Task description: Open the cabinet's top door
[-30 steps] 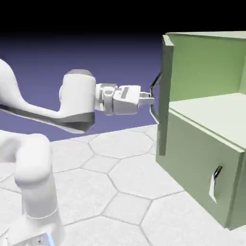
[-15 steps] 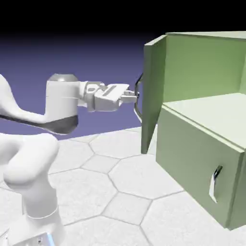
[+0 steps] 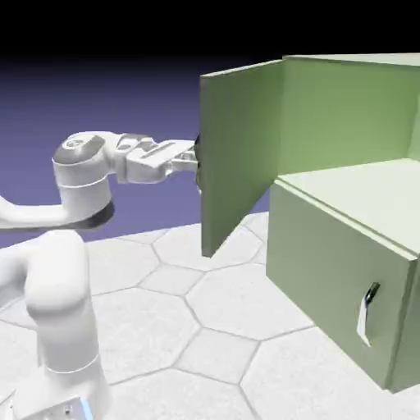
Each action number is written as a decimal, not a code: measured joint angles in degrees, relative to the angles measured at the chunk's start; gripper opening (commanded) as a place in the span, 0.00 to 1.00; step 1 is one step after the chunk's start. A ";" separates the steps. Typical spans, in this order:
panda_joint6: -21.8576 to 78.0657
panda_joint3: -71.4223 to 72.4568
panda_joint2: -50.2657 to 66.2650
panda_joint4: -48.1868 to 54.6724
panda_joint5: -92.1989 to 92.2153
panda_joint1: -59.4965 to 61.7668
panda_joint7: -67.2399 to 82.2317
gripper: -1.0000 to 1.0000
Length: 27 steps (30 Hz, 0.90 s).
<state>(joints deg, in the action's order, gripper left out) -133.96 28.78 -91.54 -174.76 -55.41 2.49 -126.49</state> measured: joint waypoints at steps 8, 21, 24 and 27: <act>19.88 16.38 2.33 7.88 14.92 -4.84 0.69 0.00; 47.85 35.74 8.87 33.96 30.10 9.29 1.28 0.00; 52.96 38.29 9.44 40.19 31.80 13.81 1.83 0.00; 57.84 40.42 9.78 46.42 33.12 18.42 2.50 0.00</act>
<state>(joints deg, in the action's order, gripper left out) -76.12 69.20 -81.76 -128.34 -22.30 20.91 -123.99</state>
